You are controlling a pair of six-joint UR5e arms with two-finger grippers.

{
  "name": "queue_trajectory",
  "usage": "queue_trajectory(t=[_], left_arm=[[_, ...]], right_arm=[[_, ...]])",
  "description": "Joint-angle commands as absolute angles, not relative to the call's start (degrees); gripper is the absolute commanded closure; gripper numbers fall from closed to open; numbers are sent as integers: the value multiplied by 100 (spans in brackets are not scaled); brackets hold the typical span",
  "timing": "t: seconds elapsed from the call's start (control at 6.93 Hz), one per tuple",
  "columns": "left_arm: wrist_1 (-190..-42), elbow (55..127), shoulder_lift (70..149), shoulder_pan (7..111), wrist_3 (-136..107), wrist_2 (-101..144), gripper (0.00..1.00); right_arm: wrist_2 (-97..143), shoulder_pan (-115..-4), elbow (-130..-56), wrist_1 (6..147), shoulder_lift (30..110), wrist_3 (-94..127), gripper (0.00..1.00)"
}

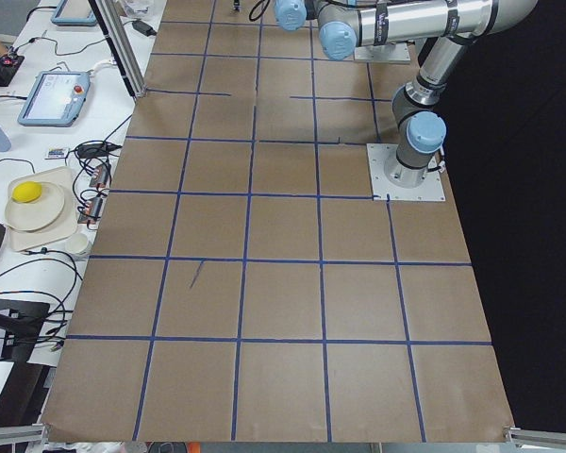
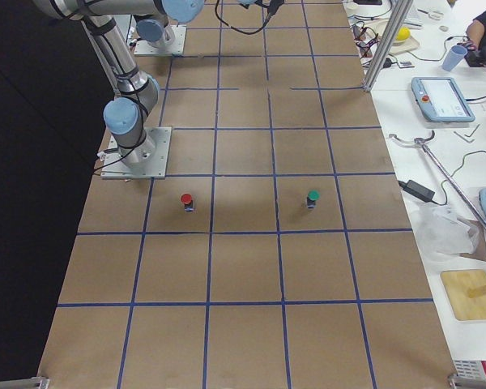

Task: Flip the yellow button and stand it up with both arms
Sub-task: 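Hold the button up with the left gripper while the right gripper approaches its yellow cap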

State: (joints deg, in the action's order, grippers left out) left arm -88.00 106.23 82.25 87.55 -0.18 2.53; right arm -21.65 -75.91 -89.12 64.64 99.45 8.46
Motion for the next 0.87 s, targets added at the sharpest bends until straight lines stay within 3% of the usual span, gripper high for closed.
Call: queue_trajectory(t=[0.0,0.58,0.72], left_arm=[[-8798,10617,8200,8815,-18,176,98],[-8789,10608,8191,8815,-18,185,98],[-8780,10608,8183,8815,-18,185,98]], right_arm=[[-1934,-7918,-8921,6451,9984,870,1],[-1969,-7928,-9281,6451,10019,879,5],[-1969,-7928,-9281,6460,10028,862,15]])
